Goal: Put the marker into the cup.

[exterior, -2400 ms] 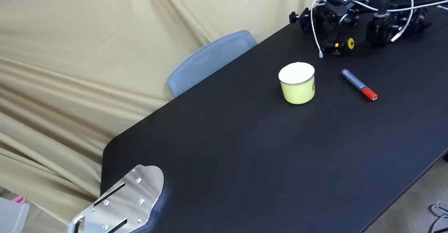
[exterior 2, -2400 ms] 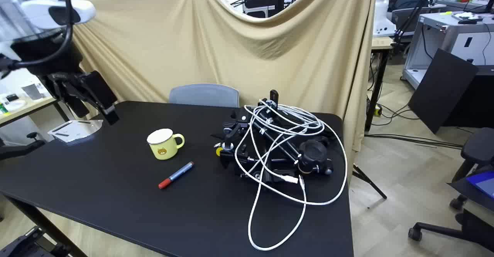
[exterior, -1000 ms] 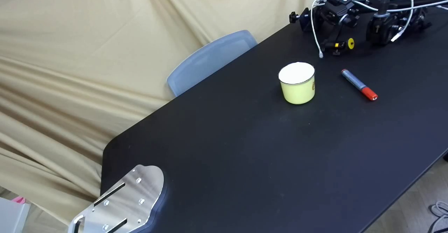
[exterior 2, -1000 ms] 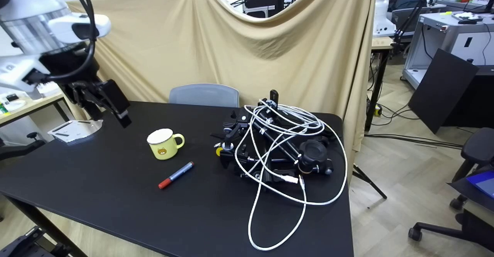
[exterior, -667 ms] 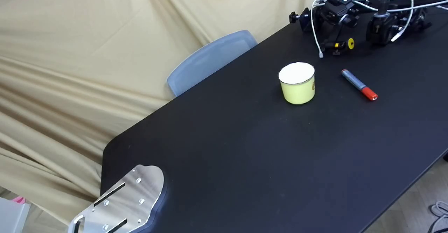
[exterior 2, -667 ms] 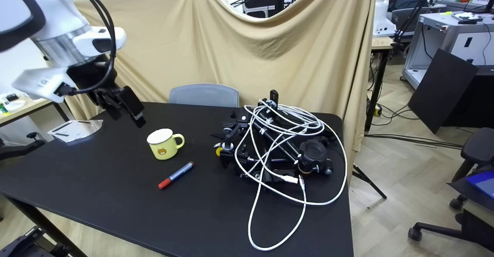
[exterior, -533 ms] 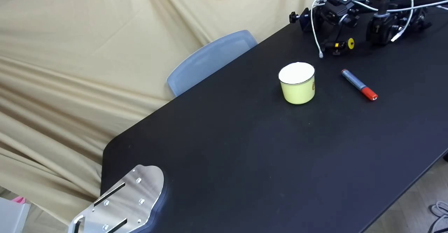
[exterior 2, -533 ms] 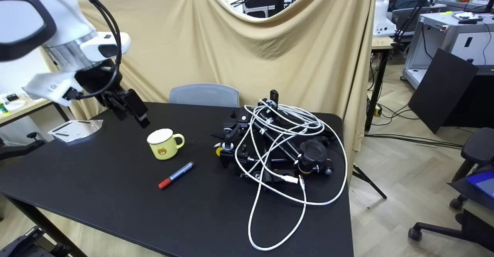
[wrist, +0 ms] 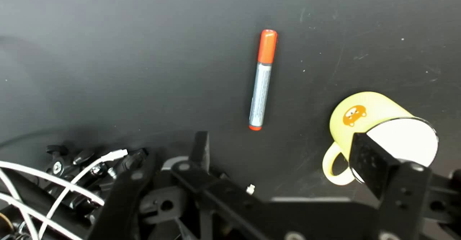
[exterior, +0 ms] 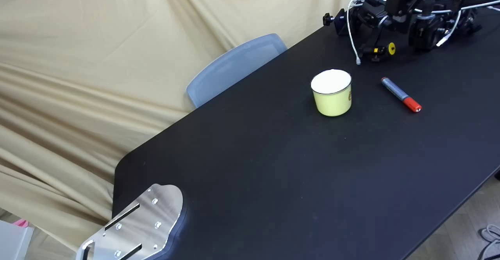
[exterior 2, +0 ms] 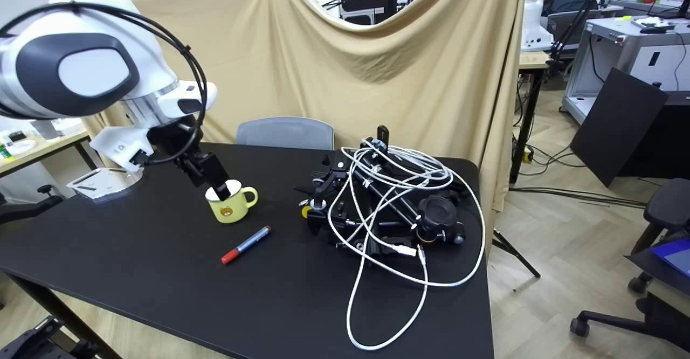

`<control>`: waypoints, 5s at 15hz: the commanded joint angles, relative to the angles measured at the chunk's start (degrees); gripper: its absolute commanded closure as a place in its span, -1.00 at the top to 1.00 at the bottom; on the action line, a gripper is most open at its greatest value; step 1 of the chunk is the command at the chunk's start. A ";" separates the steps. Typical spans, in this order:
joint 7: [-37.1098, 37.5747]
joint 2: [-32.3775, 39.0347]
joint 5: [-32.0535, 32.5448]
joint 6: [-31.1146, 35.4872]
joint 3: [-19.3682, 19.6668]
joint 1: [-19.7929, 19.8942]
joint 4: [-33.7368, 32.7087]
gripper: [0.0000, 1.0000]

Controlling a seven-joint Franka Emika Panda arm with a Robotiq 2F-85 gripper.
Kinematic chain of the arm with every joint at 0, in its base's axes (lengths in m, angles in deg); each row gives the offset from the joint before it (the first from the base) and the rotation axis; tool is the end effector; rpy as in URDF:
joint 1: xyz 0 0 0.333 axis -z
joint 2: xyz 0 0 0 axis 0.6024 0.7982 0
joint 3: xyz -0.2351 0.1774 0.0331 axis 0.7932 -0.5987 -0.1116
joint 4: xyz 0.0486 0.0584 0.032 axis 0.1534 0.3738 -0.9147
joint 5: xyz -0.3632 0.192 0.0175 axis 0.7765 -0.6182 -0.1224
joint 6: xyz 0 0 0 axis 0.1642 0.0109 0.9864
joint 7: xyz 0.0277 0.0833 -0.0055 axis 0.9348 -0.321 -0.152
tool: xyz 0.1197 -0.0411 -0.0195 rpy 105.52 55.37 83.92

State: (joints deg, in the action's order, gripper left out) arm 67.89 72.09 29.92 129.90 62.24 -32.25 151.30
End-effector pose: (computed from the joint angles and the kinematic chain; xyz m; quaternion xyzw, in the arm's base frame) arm 0.4424 -0.0021 0.2616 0.9894 -0.1271 0.0701 0.0028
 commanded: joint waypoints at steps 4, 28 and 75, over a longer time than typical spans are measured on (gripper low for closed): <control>0.01 5.23 0.34 0.58 1.72 -1.33 -1.59 1.00; -0.18 29.75 -0.28 13.64 6.40 -5.39 -11.36 1.00; -12.82 18.67 4.07 -35.40 2.97 -7.82 -28.91 -0.89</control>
State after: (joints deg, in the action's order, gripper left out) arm 57.02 88.82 32.75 100.37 65.55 -40.12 127.71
